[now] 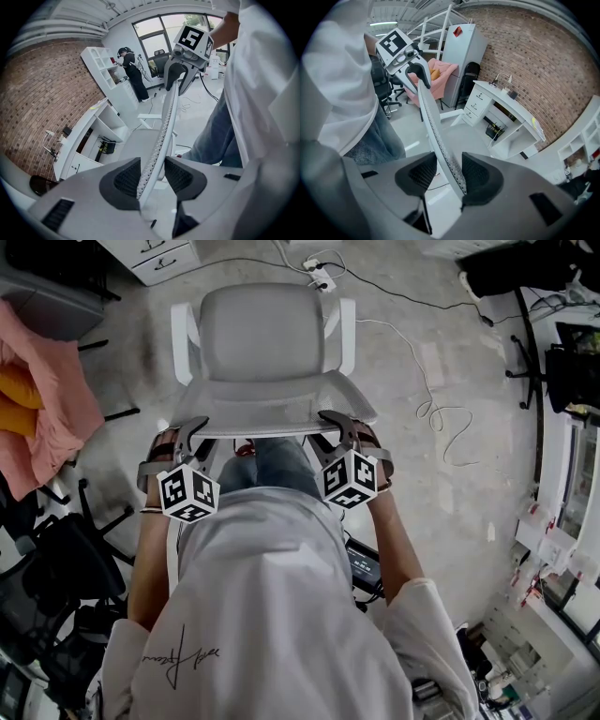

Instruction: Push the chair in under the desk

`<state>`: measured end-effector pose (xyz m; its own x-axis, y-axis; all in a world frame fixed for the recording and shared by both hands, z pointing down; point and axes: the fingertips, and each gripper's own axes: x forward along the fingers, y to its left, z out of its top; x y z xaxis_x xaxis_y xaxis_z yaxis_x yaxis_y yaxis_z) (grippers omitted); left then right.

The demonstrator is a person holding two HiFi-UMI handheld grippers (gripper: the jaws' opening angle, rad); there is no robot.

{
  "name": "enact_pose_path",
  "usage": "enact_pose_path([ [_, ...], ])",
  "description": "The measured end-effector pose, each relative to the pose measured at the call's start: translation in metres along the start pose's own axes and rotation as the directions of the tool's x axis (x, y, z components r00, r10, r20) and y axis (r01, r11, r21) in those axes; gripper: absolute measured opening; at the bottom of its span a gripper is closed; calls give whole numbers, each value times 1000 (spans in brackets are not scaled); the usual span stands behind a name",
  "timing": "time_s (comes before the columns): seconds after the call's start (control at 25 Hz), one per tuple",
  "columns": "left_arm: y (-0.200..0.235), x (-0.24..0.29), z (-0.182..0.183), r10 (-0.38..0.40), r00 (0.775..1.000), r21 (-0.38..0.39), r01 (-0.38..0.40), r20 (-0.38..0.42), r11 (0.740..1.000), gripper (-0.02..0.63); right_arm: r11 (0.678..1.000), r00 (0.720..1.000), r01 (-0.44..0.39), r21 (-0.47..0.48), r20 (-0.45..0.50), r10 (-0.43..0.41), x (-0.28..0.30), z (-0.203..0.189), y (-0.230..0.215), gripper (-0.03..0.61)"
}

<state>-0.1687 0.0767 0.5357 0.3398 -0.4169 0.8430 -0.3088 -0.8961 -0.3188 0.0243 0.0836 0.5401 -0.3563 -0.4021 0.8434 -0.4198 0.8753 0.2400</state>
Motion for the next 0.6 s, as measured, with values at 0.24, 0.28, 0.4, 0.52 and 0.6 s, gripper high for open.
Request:
enact_pose_path([
  [0.24, 2, 2, 0, 0, 1000, -2, 0, -6, 1000, 156, 1000, 1000, 3, -8, 7, -3, 2, 1, -2, 184],
  [0.28, 2, 2, 0, 1, 1000, -3, -1, -7, 1000, 156, 1000, 1000, 3, -10, 8, -3, 2, 1, -3, 184],
  [0.4, 3, 3, 1, 5, 1000, -8, -5, -10, 1000, 156, 1000, 1000, 6, -17, 11, -6, 3, 0, -4, 184],
  [0.52, 4, 4, 3, 7, 1000, -10, -7, -10, 1000, 155, 1000, 1000, 11, -24, 12, -11, 3, 0, -9, 186],
  [0.6, 5, 5, 6, 9, 1000, -9, -9, -7, 1000, 153, 1000, 1000, 14, -24, 9, -13, 4, -1, -13, 186],
])
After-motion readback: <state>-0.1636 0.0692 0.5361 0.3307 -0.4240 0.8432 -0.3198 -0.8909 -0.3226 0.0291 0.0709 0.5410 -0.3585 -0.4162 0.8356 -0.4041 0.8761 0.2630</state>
